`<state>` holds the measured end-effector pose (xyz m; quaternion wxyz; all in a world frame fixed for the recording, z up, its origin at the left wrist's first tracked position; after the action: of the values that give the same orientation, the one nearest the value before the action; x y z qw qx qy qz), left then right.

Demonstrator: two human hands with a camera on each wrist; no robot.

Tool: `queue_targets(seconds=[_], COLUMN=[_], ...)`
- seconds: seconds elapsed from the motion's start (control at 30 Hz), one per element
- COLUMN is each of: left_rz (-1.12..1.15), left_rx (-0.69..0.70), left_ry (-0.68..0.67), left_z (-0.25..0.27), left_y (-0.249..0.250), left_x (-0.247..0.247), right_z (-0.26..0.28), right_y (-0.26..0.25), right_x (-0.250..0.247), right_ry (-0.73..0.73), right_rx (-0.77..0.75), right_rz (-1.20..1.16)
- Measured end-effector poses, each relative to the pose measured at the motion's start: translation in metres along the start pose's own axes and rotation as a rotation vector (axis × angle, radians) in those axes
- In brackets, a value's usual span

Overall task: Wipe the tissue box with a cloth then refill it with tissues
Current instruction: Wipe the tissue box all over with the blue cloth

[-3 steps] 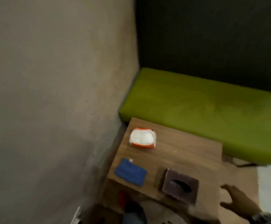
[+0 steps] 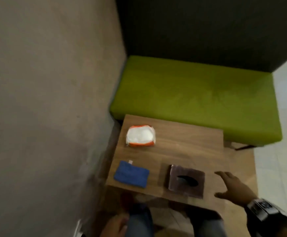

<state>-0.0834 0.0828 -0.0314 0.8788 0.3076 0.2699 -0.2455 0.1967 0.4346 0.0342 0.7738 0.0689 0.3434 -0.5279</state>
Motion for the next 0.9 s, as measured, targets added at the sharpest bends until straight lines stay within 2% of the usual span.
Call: queue_targets(seconds=[0.07,0.13,0.23,0.3,0.4,0.47,0.6,0.7,0.83,0.9], left_rz=[-0.060,-0.183,-0.347,-0.465,-0.496,-0.398,-0.426,-0.382,-0.271,-0.046], left_rx=[0.152,0.232,0.253,0.211,0.179,0.182,0.260,0.225,0.144,0.136], left_ry=[0.074,0.077,0.003,-0.011,-0.026,0.037,0.245,0.353,0.571,0.613], left_z=[-0.043,-0.091,-0.147,-0.182,-0.210,-0.215,-0.204,-0.189,-0.149,-0.129], left_y=[0.009,0.008,0.008,0.009,-0.004,-0.016,-0.016,-0.016,-0.017,-0.018], left_x=[-0.033,-0.042,-0.034,-0.022,0.009,0.020,0.018,0.029,0.055,0.061], right_z=[-0.020,-0.042,-0.072,-0.090,-0.103,-0.104,-0.092,-0.081,-0.062,-0.050], right_y=[-0.018,-0.032,-0.044,-0.039,-0.022,-0.011,0.001,-0.001,-0.021,-0.036], right_x=[0.011,0.023,0.040,0.059,0.082,0.094,0.116,0.133,0.161,0.170], right_ry=[0.054,0.089,0.151,0.217,0.372,0.485,0.683,0.792,0.844,0.850], right_rx=[-0.023,-0.051,-0.098,-0.135,-0.134,-0.159,-0.163,-0.126,-0.101,-0.156], right_rz=[0.062,0.145,0.240,0.193,0.053,0.012,-0.052,-0.095,-0.252,-0.299])
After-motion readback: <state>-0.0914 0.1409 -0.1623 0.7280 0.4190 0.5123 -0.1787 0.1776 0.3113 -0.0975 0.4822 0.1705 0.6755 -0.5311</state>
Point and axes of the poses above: each hand's wrist, its own z-axis away from the middle knuckle, its own x-axis out of the palm, y = z × x, the point moved 6 cm from there along -z, towards the middle knuckle, and after that the axes turned 6 degrees about -x, right-handed, at the moved point
